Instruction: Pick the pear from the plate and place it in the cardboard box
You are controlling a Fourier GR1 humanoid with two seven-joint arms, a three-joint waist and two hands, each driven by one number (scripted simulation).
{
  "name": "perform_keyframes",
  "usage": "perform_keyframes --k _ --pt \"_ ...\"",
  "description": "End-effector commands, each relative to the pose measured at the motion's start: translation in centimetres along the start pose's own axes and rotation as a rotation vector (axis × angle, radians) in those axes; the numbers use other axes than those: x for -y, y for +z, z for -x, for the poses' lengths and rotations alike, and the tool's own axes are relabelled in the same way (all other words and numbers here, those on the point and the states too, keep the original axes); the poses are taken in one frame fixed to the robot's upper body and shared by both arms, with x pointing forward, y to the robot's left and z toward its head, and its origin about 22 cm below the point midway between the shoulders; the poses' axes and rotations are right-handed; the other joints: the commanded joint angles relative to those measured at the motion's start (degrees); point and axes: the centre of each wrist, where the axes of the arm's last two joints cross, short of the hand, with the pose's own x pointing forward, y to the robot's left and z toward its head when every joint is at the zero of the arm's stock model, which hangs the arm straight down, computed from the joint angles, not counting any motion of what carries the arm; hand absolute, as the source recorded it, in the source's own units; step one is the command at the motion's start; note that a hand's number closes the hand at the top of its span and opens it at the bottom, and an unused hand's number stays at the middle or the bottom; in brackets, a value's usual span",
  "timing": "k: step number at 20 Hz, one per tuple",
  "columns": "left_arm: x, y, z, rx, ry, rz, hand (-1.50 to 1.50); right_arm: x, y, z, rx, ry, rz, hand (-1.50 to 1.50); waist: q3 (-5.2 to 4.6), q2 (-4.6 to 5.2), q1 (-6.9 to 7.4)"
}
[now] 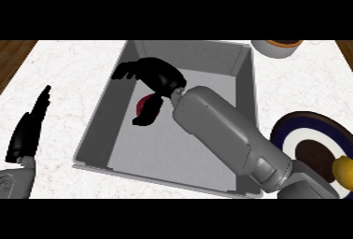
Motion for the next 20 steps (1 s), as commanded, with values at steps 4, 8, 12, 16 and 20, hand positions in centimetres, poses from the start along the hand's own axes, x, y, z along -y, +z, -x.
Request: perform_keyframes --k 4,8,12,16,20 --pt "0.3 -0.2 -0.1 -0.006 0.008 0.009 0.00 -1.1 -0.2 1.0 0.086 -0.091 0.057 -1.50 0.02 0.14 0.22" --pt "-0.1 1.2 0.6 -0.007 0.001 0.007 0.00 -0.5 0.1 1.8 0.138 -0.198 0.176 -1.50 0.05 -0.04 -0.21" --pt "0.6 1.2 1.1 -0.004 -0.003 -0.025 0.00 2.4 -0.7 0.9 0.155 -0.353 0.287 -1.50 0.04 -0.05 -0.85" --pt "-1.3 1.1 1.8 -0.021 0.000 -0.022 0.00 4.6 0.0 3.6 0.179 -0.449 0.308 -1.50 0.05 -0.12 -1.65" --pt "-1.5 0.9 1.9 -0.018 0.014 -0.010 0.00 10.4 1.9 5.8 0.172 -0.496 0.332 -1.50 0.04 -0.09 -1.76"
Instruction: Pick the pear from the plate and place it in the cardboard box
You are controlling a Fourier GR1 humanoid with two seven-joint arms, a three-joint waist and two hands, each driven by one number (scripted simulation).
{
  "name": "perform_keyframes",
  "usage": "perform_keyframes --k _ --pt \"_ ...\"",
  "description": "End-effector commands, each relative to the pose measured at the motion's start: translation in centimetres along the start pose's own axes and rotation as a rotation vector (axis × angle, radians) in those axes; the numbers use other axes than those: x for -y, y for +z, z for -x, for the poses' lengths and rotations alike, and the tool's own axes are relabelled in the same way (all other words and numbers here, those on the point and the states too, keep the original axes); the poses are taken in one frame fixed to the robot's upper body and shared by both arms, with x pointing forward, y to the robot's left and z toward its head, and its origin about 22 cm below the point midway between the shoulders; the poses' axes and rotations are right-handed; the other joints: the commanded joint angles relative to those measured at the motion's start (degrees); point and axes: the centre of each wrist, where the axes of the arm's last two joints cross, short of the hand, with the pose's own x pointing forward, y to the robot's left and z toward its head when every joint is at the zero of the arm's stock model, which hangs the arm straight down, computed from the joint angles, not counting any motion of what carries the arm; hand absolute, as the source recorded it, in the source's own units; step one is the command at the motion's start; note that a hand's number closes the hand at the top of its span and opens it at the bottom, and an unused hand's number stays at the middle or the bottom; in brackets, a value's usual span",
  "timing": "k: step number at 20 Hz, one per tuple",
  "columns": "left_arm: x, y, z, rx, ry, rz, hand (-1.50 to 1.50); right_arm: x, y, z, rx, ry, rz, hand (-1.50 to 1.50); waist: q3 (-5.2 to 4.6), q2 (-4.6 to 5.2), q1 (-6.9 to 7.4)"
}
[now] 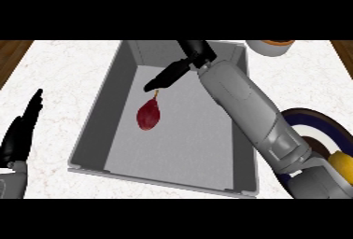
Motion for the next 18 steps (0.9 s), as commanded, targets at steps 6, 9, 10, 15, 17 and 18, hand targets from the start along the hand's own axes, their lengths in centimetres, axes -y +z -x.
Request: perform_keyframes --k 6,9,10,15,17,18 --pt "-0.3 0.0 -0.1 0.003 -0.003 0.013 0.00 12.3 3.9 2.1 -0.045 -0.026 0.118 -1.50 0.00 0.27 0.04" --pt "1.3 -0.1 -0.4 0.004 -0.002 -0.007 0.00 16.0 6.6 2.8 -0.065 -0.011 0.121 -1.50 0.01 0.21 -0.30" --pt "0.0 -0.4 -1.1 0.022 -0.014 -0.001 0.00 17.3 8.3 3.8 -0.054 0.003 0.134 -1.50 0.05 0.54 0.49" --pt "-0.8 -0.2 -1.5 0.030 0.003 0.006 0.00 22.8 11.7 2.6 -0.056 0.034 0.109 -1.50 0.10 0.69 1.50" --pt "1.3 0.2 -0.5 0.046 0.007 0.019 0.00 22.5 12.3 3.5 -0.084 0.064 0.055 -1.50 0.08 1.06 1.98" --pt "0.3 -0.5 -1.1 0.037 -0.012 0.015 0.00 22.5 11.5 2.9 -0.075 0.078 0.039 -1.50 0.08 1.01 1.88"
